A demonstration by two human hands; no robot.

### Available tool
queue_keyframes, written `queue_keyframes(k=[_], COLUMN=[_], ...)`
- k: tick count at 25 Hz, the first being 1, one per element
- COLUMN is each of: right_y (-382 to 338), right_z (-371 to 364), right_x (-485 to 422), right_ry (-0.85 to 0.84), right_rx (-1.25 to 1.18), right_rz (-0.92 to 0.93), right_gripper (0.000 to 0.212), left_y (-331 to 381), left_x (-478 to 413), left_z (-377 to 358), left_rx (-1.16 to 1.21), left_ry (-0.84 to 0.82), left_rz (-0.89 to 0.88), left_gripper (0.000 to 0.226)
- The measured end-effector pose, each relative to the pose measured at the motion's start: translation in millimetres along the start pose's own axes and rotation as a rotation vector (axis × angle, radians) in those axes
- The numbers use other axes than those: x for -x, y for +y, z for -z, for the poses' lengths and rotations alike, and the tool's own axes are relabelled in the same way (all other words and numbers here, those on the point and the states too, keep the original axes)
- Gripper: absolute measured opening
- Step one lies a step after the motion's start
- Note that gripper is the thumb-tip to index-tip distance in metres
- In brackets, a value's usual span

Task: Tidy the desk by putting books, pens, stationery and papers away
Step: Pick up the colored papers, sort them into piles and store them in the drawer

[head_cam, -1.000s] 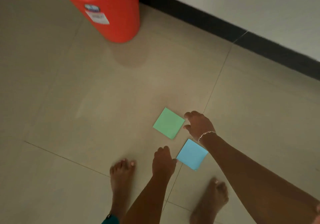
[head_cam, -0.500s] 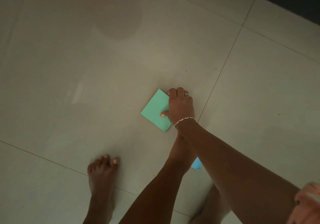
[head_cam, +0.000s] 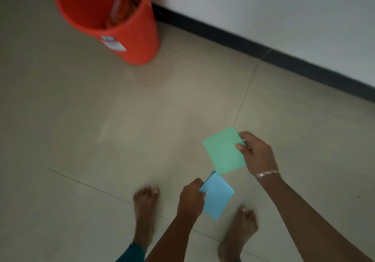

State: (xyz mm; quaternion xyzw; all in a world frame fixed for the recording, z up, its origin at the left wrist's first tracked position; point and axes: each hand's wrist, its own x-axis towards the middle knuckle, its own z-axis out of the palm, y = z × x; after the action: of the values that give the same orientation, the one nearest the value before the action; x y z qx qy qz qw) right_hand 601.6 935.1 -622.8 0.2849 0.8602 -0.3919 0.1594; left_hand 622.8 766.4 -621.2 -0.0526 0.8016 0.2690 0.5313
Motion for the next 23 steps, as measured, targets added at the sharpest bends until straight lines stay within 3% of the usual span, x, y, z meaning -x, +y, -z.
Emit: queue_keyframes(k=[1,5,10,17,23], right_y=[-12,-72,-160,-306,-425], right_z=[25,113,198,270,263], right_x=[16,75,138,195,213], right_ry=[0.045,0.138,0.117,0.095,0.067], right_rx=[-0.053,-0.234,-0.366,-0.486,-0.482], right_rz=[-0.025,-0.129,-0.171,-0.012,0.134], right_gripper=[0.038,0.025,0.037,0.018,0.015], left_y=[1,32,68,75,49], left_x=[15,106,212,362,458], left_z=[13,97,179,272,357], left_rx=[0.128,0.186,0.494,0.867,1.078], left_ry=[0.031,0.088,0.195,0.397,0.618], left_rz=[0.019,0.012,-0.092,-0.153,-0.24], left_gripper=[0.014,0.022,0.03,0.024,0.018])
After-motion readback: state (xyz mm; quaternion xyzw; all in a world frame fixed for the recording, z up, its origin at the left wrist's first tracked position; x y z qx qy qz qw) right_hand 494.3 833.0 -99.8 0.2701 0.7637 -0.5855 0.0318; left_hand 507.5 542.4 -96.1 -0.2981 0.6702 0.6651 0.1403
